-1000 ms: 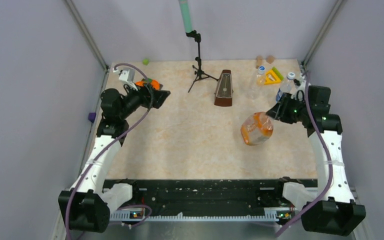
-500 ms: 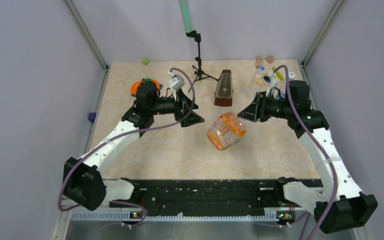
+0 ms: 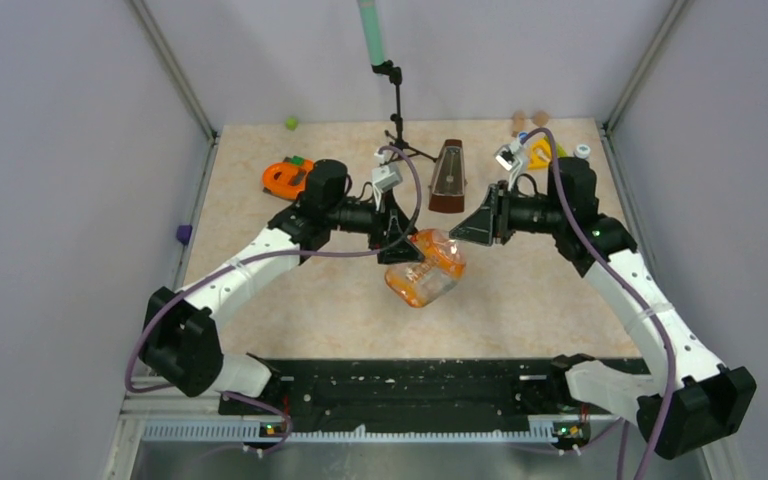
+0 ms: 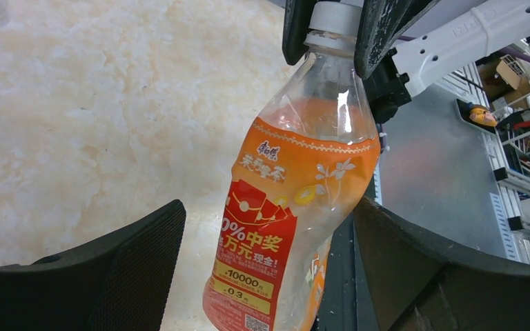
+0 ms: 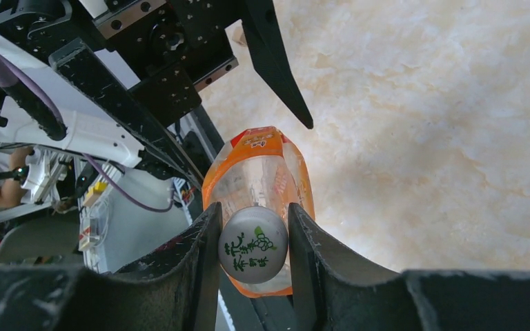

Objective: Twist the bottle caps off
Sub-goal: Pick up the plastic bottle at the center of the board.

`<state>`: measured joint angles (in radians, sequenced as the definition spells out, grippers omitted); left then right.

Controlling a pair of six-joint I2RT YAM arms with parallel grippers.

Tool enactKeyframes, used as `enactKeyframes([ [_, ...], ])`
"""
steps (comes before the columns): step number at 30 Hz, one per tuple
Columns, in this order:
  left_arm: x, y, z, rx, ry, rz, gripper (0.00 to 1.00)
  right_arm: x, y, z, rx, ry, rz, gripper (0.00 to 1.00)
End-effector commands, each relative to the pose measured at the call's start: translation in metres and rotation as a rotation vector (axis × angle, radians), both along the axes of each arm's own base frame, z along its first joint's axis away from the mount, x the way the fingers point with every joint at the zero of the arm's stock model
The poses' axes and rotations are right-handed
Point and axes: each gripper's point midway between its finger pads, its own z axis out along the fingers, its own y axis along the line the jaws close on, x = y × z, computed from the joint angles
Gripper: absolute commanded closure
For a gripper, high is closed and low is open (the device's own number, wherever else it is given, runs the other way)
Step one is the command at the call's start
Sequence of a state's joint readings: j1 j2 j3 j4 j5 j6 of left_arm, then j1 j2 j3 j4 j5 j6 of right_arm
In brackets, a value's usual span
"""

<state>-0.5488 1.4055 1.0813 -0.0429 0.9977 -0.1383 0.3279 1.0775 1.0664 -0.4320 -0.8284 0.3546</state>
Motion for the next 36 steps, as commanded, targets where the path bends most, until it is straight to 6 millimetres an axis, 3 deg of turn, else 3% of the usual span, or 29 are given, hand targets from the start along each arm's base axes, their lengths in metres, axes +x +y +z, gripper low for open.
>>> enactKeyframes([
  [1,0.001,-0.003,0.016,-0.032,-0.059,-0.038,0.08,-0.003,0.010,0.018,0.051,-0.069,0.048,0.78],
  [10,-0.023,-0.008,0.002,-0.010,0.012,-0.127,0.10,-0.003,0.018,0.026,0.108,-0.076,0.085,0.80],
  [17,-0.030,-0.009,0.007,-0.018,-0.001,-0.150,0.28,-0.009,0.023,0.037,0.158,-0.098,0.110,0.80],
  [22,-0.036,-0.012,0.014,-0.059,0.021,-0.194,0.27,-0.011,0.022,0.037,0.163,-0.097,0.103,0.80],
  [25,-0.035,-0.012,0.011,-0.048,0.017,-0.193,0.38,-0.010,0.022,0.034,0.157,-0.091,0.098,0.80],
  [32,-0.030,-0.011,0.005,-0.008,0.024,-0.161,0.83,-0.006,0.022,0.032,0.155,-0.089,0.081,0.80],
  [34,-0.027,-0.009,0.004,0.015,0.013,-0.141,0.87,-0.006,0.023,0.031,0.158,-0.086,0.083,0.80],
  [36,-0.024,-0.009,0.003,0.025,-0.002,-0.116,0.97,-0.005,0.023,0.029,0.155,-0.079,0.080,0.80],
])
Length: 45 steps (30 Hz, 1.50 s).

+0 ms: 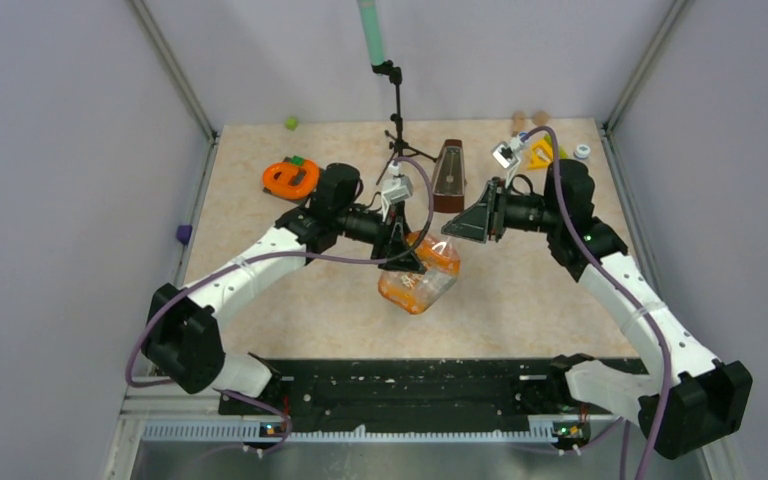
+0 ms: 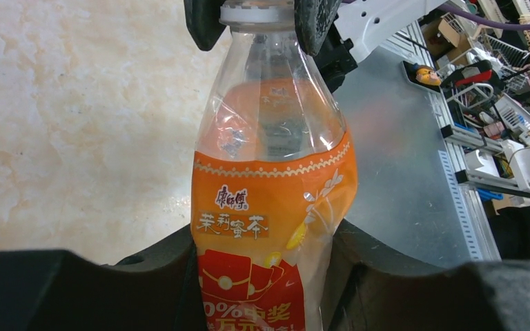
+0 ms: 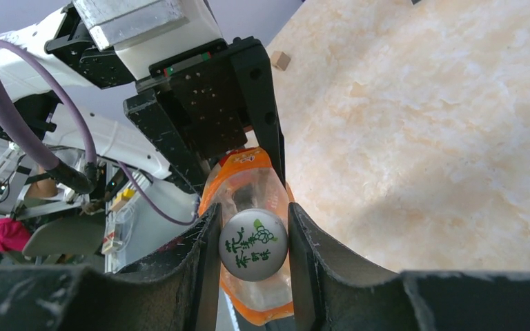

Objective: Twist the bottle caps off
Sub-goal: Pick up the plastic bottle at the center of the board, then unscrew the bottle cap from the plastic bottle.

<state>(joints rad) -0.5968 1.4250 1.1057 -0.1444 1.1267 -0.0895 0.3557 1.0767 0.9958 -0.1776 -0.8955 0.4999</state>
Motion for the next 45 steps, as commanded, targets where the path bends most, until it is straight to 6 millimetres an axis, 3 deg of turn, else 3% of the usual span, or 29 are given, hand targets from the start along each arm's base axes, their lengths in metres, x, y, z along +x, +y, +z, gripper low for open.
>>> enactKeyframes([
  [1,0.016,-0.002,0.006,0.020,-0.073,0.069,1.00,-0.002,0.004,0.010,0.024,-0.043,0.017,0.80],
  [5,0.019,0.000,0.008,0.025,-0.093,0.092,0.96,0.000,0.004,0.007,0.020,-0.033,0.010,0.80],
  [8,0.019,0.001,0.008,0.031,-0.101,0.105,0.52,0.000,0.004,0.007,0.021,-0.033,0.008,0.80],
  [10,0.018,0.003,0.008,0.030,-0.109,0.107,0.37,0.000,0.004,0.009,0.022,-0.036,0.009,0.80],
  [15,0.016,0.002,0.012,-0.002,-0.127,0.100,0.31,-0.003,0.003,0.011,0.023,-0.045,0.010,0.79],
  [18,0.015,0.001,0.012,-0.005,-0.114,0.084,0.42,-0.003,0.003,0.011,0.021,-0.048,0.007,0.80],
  [22,0.015,-0.001,0.012,-0.005,-0.098,0.076,0.75,-0.001,0.003,0.007,0.017,-0.038,0.005,0.80],
  [27,0.018,-0.001,0.009,0.002,-0.106,0.093,1.00,0.001,0.003,0.001,0.007,-0.025,-0.001,0.79],
  [34,0.037,0.008,-0.001,0.067,-0.179,0.225,1.00,0.010,0.003,-0.015,-0.016,0.020,-0.036,0.67],
  [40,0.050,0.021,-0.010,0.112,-0.302,0.320,1.00,0.015,0.002,-0.025,-0.037,0.052,-0.065,0.37],
  [45,0.060,0.042,-0.018,0.191,-0.459,0.393,1.00,0.017,-0.003,-0.026,-0.050,0.052,-0.107,0.32],
])
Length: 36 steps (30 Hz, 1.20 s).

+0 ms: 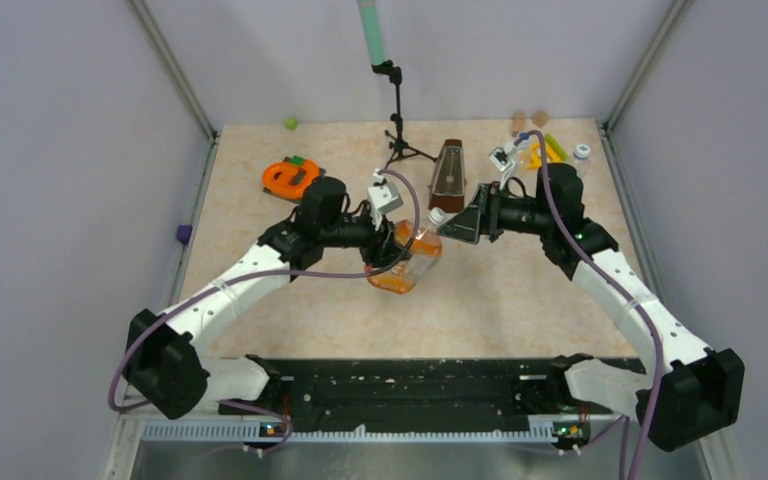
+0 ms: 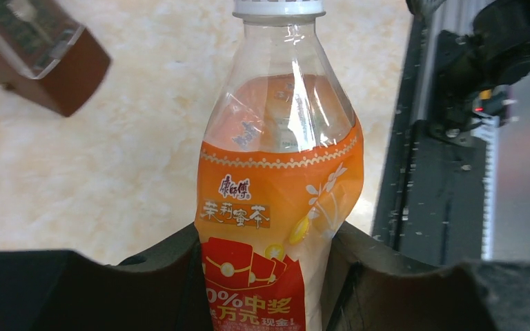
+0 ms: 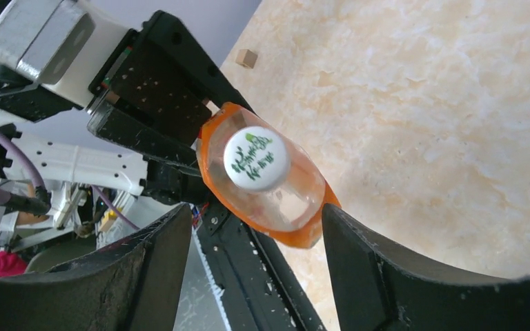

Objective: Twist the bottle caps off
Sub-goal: Unscrew the bottle cap from the plastic bottle.

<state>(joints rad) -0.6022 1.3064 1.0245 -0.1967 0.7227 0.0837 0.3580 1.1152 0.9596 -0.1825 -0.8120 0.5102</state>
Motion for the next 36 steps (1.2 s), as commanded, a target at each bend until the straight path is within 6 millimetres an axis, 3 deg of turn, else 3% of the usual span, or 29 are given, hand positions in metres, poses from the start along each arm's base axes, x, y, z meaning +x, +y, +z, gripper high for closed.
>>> enactKeyframes([
  [1,0.018,0.022,0.008,0.078,-0.244,0.083,1.00,0.001,-0.003,0.004,-0.008,-0.024,-0.045,0.32],
  [10,0.037,0.060,0.006,0.241,-0.425,0.259,1.00,0.006,-0.009,0.012,0.081,0.012,-0.179,0.27],
  [17,0.043,0.075,-0.004,0.380,-0.547,0.288,1.00,-0.001,-0.013,0.025,0.237,0.035,-0.240,0.28],
  [23,0.040,0.066,0.000,0.434,-0.652,0.271,1.00,0.001,-0.011,0.012,0.306,0.164,-0.277,0.41],
  [31,0.032,0.047,0.002,0.438,-0.765,0.200,1.00,-0.004,0.007,0.004,0.282,0.212,-0.193,0.43],
  [36,0.029,0.046,0.002,0.433,-0.761,0.199,1.00,-0.001,0.006,0.003,0.281,0.200,-0.216,0.43],
])
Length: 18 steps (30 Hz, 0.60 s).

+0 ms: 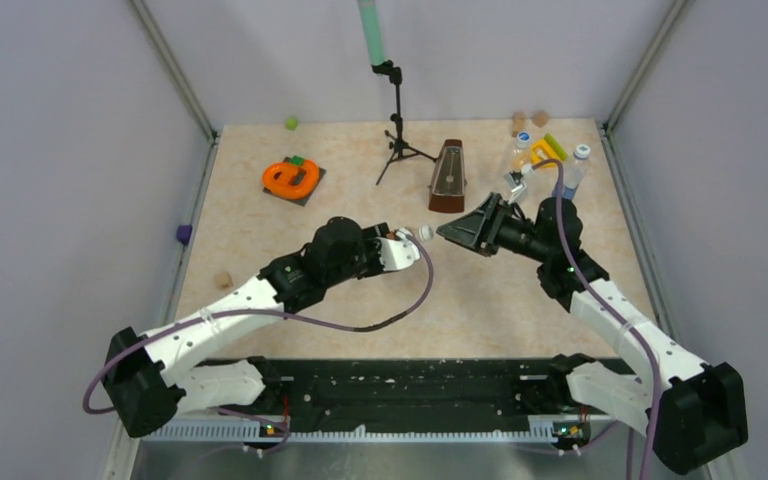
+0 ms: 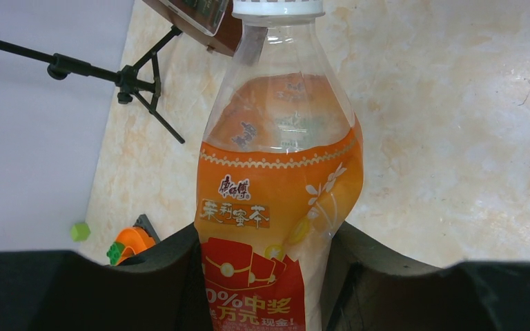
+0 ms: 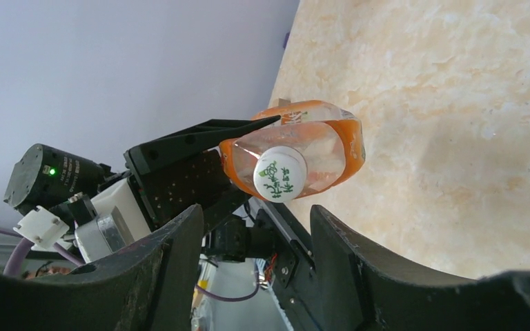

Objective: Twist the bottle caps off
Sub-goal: Unscrew the bottle cap from the plastic bottle.

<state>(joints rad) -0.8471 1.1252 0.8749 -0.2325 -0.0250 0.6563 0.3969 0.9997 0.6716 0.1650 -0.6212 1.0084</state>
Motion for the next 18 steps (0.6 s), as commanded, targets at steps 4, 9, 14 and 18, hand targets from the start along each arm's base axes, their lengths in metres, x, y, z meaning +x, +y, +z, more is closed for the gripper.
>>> enactKeyframes([
  [4,0.004,-0.002,0.021,-0.049,-0.086,0.000,1.00,0.000,0.003,0.019,0.024,-0.060,0.007,0.43],
  [9,-0.002,-0.005,0.021,-0.045,-0.099,-0.051,1.00,-0.004,0.007,0.020,0.039,-0.044,0.038,0.44],
  [14,-0.001,-0.006,0.020,-0.020,-0.127,-0.072,1.00,-0.006,0.012,0.019,0.035,-0.028,0.066,0.45],
  [18,-0.005,-0.012,0.022,-0.030,-0.127,-0.109,1.00,-0.008,0.018,0.014,0.012,-0.016,0.098,0.46],
])
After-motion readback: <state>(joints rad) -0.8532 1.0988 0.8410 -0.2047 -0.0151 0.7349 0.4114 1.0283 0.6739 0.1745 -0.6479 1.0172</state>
